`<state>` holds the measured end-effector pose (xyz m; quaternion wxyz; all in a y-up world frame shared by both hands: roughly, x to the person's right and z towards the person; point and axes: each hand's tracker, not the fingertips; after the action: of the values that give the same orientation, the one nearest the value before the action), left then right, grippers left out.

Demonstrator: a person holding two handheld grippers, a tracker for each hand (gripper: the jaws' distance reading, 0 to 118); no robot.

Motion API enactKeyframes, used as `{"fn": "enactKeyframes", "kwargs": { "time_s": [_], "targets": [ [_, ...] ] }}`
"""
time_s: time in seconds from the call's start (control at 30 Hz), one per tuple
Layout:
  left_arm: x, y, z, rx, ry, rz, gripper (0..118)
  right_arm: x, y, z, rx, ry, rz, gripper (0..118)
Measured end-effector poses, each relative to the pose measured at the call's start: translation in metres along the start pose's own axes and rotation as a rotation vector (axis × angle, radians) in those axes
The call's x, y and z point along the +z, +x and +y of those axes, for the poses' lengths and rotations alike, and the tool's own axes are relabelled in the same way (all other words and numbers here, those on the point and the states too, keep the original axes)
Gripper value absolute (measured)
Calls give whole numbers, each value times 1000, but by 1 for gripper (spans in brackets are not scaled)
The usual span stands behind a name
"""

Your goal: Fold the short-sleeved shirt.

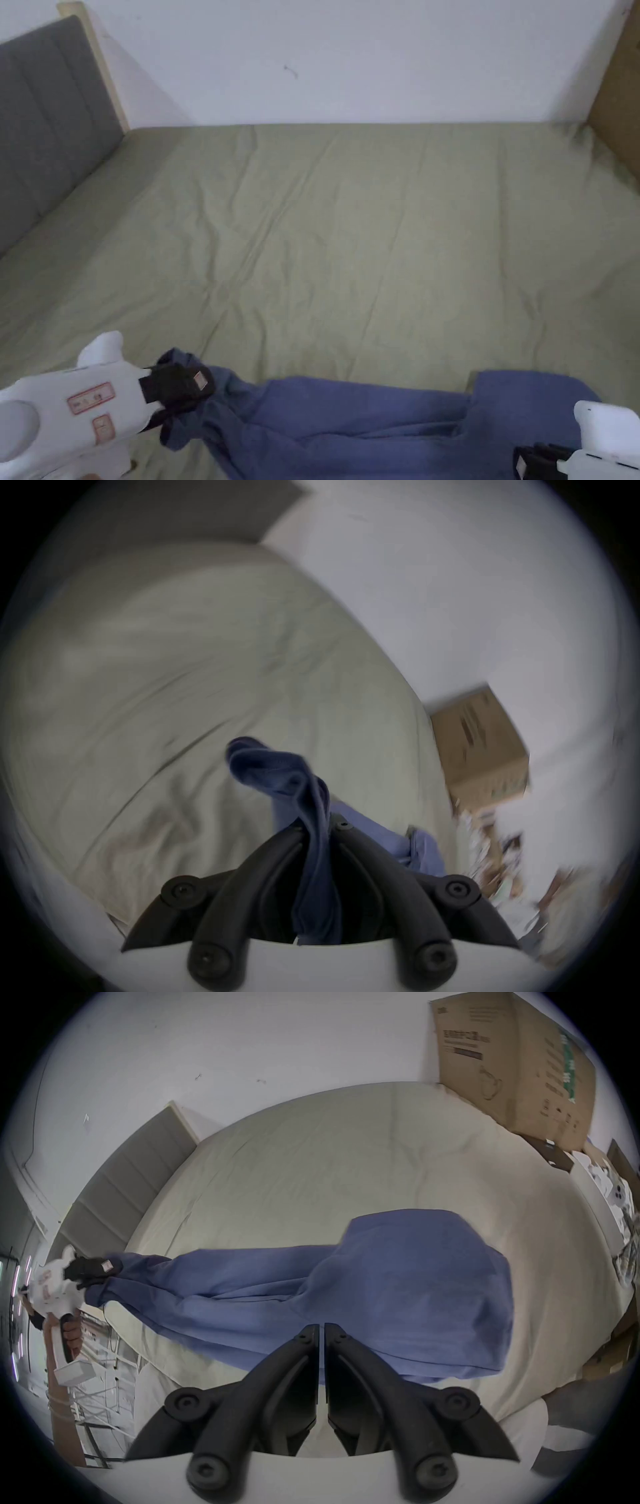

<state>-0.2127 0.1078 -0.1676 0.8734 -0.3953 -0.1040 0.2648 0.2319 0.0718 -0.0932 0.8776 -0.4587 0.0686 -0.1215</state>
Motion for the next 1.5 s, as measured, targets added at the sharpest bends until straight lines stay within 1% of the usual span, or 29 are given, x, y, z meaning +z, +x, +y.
{"fn": "enactKeyframes", "kwargs": {
  "time_s": [0.1,0.13,0.2,0.27,0.3,0.33,0.37,0.4,0.43,0.47,0.5,0.53,0.6,0.63,0.67,0.7,0.73,0.77,0.8,0.83,0.9,0.97,1.07,1.13,1.17,1.27,1.33,1.43,1.5],
  "targets": [
    [-19,82,-14,-227,-51,-67,6,12,10,-4,2,30,-28,3],
    [-31,105,-24,-277,-85,-100,6,14,17,-5,2,38,-36,3],
    [-58,132,-45,-327,-120,-146,6,17,25,-7,-4,44,-44,3],
    [-84,152,-65,-291,-141,-197,6,17,38,-10,-19,42,-44,3],
    [-101,158,-74,-316,-177,-229,7,17,44,-11,-26,39,-48,3],
    [-117,162,-81,-333,-213,-212,7,18,48,-13,-32,36,-53,3],
    [-128,168,-89,-362,-259,-169,12,18,51,-14,-38,36,-61,3],
    [-141,171,-97,-387,-295,-159,26,20,52,-16,-45,37,-69,3],
    [-153,171,-106,-399,-314,-198,50,20,55,-18,-53,37,-73,3],
    [-165,172,-111,-396,-361,-195,90,20,59,-19,-68,36,-79,3],
    [-170,171,-116,-365,-406,-163,107,20,62,-20,-81,32,-80,3],
    [-171,168,-119,-348,-415,-164,111,21,65,-21,-90,30,-78,3],
    [-165,161,-113,-342,-402,-168,100,22,69,-24,-105,31,-82,3],
    [-158,156,-109,-316,-381,-168,96,21,71,-25,-108,28,-81,3],
    [-151,151,-104,-277,-348,-164,87,21,72,-25,-112,27,-83,3],
    [-142,143,-97,-233,-312,-181,74,20,73,-25,-115,26,-85,3],
    [-136,139,-86,-198,-280,-201,50,18,75,-26,-119,25,-85,3],
    [-132,134,-82,-170,-257,-187,9,17,75,-26,-125,23,-85,3],
    [-133,131,-80,-151,-249,-125,1,17,72,-25,-131,21,-83,3],
    [-136,128,-80,-148,-233,-80,1,16,71,-25,-133,20,-77,3],
    [-149,124,-85,-178,-296,-67,1,16,68,-26,-131,19,-71,3],
    [-161,126,-101,-164,-374,-100,1,15,66,-26,-118,16,-67,3],
    [-174,140,-135,-182,-497,-170,1,16,63,-26,-109,10,-71,3],
    [-175,152,-152,-238,-505,-194,1,17,63,-26,-110,8,-74,3],
    [-175,156,-154,-224,-510,-189,1,18,62,-26,-113,7,-76,3],
    [-170,159,-151,-193,-512,-247,1,21,64,-24,-102,7,-84,3],
    [-162,158,-143,-208,-506,-297,1,22,64,-22,-90,9,-92,3],
    [-137,145,-124,-182,-434,-325,1,23,60,-20,-77,8,-93,3],
    [-114,119,-106,-129,-364,-349,1,23,53,-18,-66,7,-92,3]
  ]
}}
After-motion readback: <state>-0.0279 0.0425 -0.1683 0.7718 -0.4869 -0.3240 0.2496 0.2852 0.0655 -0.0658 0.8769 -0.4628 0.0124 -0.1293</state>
